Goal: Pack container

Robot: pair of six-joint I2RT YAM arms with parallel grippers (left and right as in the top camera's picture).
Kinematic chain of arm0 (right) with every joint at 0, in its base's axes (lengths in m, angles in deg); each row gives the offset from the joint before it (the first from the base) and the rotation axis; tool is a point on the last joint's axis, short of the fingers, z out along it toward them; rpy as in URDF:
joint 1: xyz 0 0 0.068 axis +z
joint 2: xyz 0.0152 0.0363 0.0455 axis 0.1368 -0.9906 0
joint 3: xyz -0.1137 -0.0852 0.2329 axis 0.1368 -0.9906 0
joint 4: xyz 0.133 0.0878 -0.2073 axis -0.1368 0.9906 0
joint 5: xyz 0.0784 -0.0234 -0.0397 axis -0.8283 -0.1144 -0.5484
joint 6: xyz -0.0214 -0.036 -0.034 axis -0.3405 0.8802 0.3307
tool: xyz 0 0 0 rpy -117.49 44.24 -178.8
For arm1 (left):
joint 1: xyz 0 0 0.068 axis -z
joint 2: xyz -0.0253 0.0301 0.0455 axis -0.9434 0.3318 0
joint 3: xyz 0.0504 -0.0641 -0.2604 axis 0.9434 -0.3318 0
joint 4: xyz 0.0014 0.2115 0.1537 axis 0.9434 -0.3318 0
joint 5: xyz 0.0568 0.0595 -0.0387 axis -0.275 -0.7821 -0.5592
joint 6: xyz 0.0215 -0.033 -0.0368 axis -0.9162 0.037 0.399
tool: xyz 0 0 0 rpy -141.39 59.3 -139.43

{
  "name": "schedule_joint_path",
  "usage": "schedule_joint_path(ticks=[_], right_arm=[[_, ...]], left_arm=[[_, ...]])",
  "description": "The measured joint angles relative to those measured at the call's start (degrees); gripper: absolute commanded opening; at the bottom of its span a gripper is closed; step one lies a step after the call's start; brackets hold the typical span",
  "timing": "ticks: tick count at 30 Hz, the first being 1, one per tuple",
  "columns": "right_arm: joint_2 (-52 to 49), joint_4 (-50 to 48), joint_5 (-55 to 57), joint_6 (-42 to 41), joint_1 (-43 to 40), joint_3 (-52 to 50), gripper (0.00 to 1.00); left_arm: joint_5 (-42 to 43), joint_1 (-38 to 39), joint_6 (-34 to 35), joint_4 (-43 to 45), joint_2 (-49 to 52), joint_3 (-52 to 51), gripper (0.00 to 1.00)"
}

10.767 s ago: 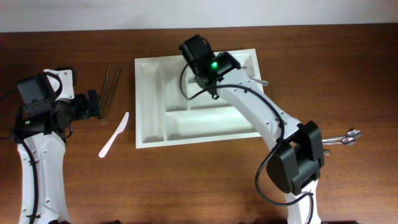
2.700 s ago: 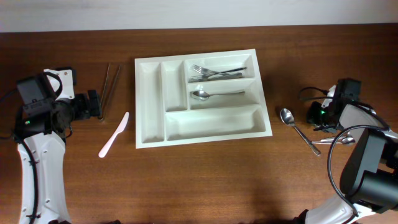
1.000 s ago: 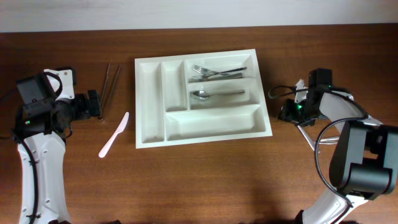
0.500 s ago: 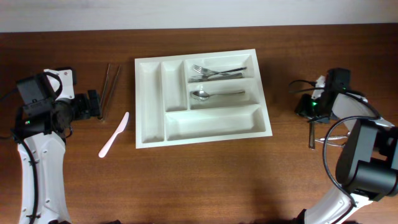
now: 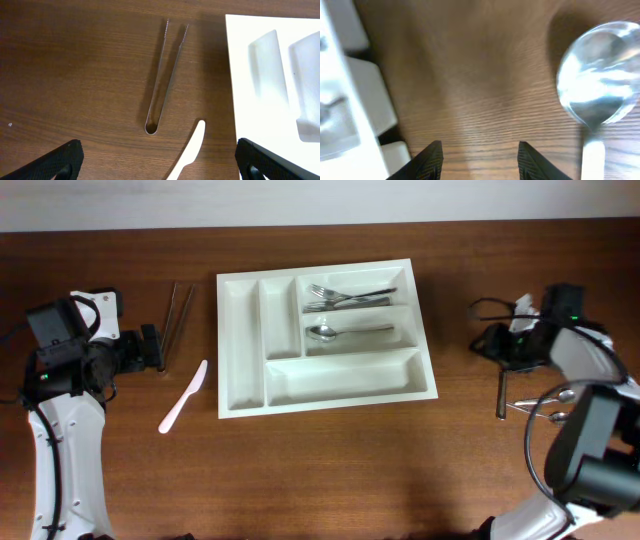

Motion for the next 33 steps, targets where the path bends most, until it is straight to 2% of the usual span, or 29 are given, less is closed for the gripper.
schedule_joint_path(ticks=[10,25,28,29,33], right_arm=[[1.0,-1.2,1.1,0.0,-8.3,1.6,0.54],[-9.8,-13.1,4.5,0.1,-8.6,2.0,0.55],[-10.5,-13.9,3.0,0.2,-8.6,2.4,0.54],[-10.7,-14.0,2.4,0.2,-8.6,2.6,0.5],[-11.4,-13.8,-1.6,0.9,-8.6,2.7,0.46]], left_arm=[[0.0,0.0,0.0,0.0,0.0,0.0,0.99],[0.0,0.0,0.0,0.0,0.0,0.0,0.99],[0.0,0.0,0.0,0.0,0.0,0.0,0.99],[0.0,0.0,0.0,0.0,0.0,0.0,0.99],[0.0,0.0,0.0,0.0,0.0,0.0,0.99]])
